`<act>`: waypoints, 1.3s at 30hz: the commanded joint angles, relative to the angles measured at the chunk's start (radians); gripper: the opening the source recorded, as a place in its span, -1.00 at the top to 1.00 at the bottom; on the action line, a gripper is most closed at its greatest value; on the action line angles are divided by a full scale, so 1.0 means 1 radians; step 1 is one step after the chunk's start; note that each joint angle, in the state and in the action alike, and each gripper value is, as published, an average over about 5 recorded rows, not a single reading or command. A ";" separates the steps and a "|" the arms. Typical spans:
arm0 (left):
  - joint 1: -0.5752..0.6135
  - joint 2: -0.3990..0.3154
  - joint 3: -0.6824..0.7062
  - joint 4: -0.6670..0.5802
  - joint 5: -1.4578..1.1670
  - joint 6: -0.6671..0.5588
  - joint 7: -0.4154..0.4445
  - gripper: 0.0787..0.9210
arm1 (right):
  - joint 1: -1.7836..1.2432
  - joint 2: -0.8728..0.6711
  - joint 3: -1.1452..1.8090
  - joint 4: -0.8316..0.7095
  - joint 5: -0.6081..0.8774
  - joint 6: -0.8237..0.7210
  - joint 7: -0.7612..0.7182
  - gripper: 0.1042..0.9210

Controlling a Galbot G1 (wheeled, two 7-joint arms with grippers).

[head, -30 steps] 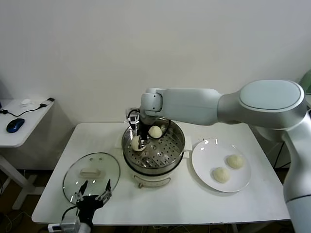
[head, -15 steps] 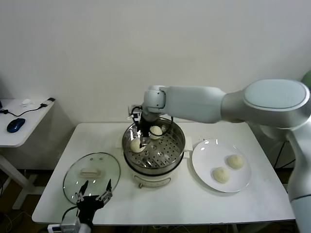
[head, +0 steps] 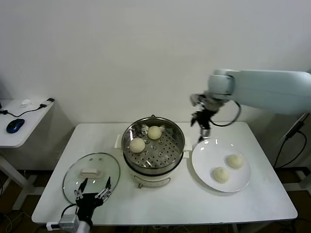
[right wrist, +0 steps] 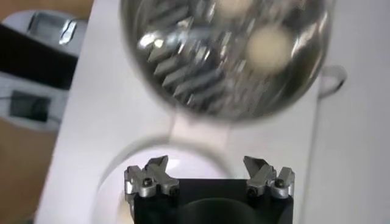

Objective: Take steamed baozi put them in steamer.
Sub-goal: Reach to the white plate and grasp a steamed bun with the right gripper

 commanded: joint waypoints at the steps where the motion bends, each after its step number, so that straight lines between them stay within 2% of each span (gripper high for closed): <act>1: 0.004 -0.007 0.000 -0.005 0.003 -0.001 0.000 -0.77 | -0.075 -0.363 -0.083 0.175 -0.200 0.019 -0.003 -0.76; 8: 0.024 -0.014 -0.006 -0.015 0.008 -0.005 0.000 -0.77 | -0.402 -0.408 0.177 0.116 -0.332 -0.057 0.096 -0.76; 15: 0.035 -0.019 -0.004 -0.014 0.017 -0.009 -0.001 -0.77 | -0.592 -0.357 0.363 -0.007 -0.388 -0.098 0.168 -0.76; 27: 0.038 -0.019 -0.004 -0.014 0.019 -0.007 0.000 -0.77 | -0.713 -0.306 0.466 -0.058 -0.383 -0.113 0.185 -0.76; 39: 0.040 -0.021 0.000 -0.018 0.021 -0.006 0.000 -0.77 | -0.710 -0.266 0.491 -0.064 -0.353 -0.110 0.188 -0.75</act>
